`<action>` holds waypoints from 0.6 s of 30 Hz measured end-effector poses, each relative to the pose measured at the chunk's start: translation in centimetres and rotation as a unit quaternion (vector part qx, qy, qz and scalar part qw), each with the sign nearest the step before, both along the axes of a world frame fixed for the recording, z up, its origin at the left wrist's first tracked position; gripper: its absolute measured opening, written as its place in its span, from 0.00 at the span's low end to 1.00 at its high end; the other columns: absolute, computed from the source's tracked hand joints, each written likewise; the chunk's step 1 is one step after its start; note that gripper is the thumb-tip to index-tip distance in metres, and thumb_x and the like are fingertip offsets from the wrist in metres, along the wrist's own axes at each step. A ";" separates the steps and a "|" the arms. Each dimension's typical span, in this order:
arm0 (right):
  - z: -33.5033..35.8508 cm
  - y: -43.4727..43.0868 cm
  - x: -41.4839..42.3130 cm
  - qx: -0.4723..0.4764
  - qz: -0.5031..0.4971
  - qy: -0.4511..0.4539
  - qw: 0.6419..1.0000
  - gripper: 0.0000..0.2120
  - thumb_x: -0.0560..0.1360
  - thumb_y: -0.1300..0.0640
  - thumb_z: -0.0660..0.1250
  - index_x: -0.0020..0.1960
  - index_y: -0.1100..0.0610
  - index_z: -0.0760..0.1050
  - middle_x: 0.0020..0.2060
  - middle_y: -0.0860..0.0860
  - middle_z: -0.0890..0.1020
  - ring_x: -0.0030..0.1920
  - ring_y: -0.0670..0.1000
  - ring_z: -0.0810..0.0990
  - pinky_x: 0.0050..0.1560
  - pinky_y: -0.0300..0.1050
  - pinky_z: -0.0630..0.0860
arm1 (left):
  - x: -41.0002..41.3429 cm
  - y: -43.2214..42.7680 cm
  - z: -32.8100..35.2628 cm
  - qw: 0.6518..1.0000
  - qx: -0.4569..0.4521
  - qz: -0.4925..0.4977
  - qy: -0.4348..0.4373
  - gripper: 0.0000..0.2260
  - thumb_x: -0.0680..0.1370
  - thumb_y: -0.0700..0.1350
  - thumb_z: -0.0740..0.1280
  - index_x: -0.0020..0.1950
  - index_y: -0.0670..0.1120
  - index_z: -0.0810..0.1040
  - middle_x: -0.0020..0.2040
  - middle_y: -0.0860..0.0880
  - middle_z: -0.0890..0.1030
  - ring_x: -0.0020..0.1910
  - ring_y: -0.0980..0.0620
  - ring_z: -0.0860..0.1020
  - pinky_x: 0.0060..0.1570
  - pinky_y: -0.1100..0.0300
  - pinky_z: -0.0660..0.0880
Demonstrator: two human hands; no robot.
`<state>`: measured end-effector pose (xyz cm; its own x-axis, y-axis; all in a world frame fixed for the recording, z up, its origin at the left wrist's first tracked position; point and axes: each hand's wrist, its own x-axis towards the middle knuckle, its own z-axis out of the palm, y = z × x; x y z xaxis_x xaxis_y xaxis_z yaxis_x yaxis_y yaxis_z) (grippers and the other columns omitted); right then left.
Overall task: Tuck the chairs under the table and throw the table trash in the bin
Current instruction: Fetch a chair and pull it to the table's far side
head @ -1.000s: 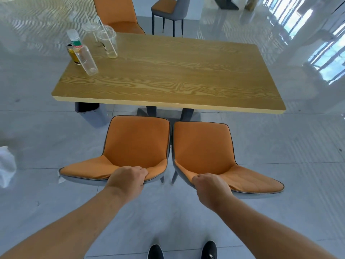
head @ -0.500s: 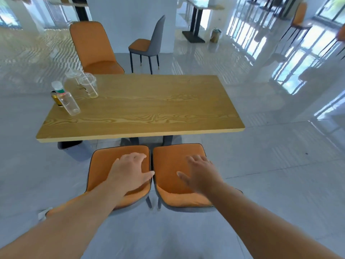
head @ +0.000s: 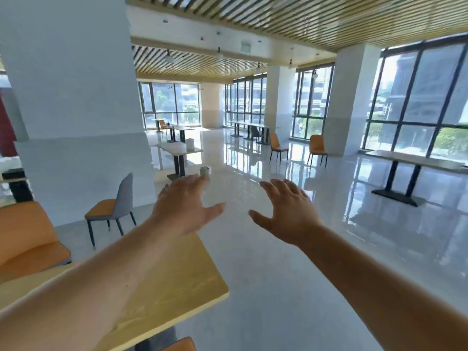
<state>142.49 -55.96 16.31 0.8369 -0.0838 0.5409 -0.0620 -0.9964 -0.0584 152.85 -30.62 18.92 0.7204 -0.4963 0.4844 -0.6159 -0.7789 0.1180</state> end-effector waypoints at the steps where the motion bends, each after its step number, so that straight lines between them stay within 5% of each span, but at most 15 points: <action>1: 1.7 -2.9 -0.7 -0.002 -0.009 -0.018 1.000 0.42 0.74 0.23 0.53 0.80 0.47 0.61 0.78 0.52 0.68 0.78 0.59 0.63 0.77 0.59 0.61 | -0.2 -3.1 1.7 1.000 -0.008 -0.011 -0.015 0.43 0.70 0.79 0.56 0.78 0.55 0.67 0.77 0.51 0.72 0.75 0.46 0.68 0.72 0.41 0.68; 5: 6.4 -13.9 -3.4 -0.021 -0.045 -0.057 0.997 0.41 0.73 0.23 0.53 0.78 0.47 0.62 0.76 0.52 0.70 0.77 0.59 0.64 0.76 0.59 0.63 | -1.0 -15.4 6.2 0.995 -0.011 -0.054 -0.078 0.39 0.73 0.76 0.62 0.76 0.54 0.69 0.74 0.50 0.74 0.71 0.44 0.72 0.68 0.43 0.71; 8: 8.1 -20.5 -4.2 -0.023 -0.070 -0.064 0.995 0.42 0.73 0.23 0.52 0.79 0.46 0.61 0.77 0.51 0.69 0.78 0.58 0.63 0.76 0.60 0.63 | -1.4 -23.0 7.0 0.993 0.002 -0.071 -0.098 0.39 0.74 0.75 0.62 0.78 0.54 0.67 0.78 0.49 0.70 0.76 0.44 0.67 0.74 0.41 0.64; 18: 4.6 -35.8 2.7 -0.024 -0.116 -0.019 0.993 0.43 0.74 0.22 0.49 0.81 0.45 0.57 0.80 0.51 0.65 0.80 0.57 0.59 0.79 0.59 0.58 | 7.8 -40.7 2.7 0.991 0.023 -0.112 -0.068 0.42 0.71 0.79 0.52 0.78 0.57 0.64 0.79 0.52 0.67 0.77 0.46 0.64 0.76 0.41 0.61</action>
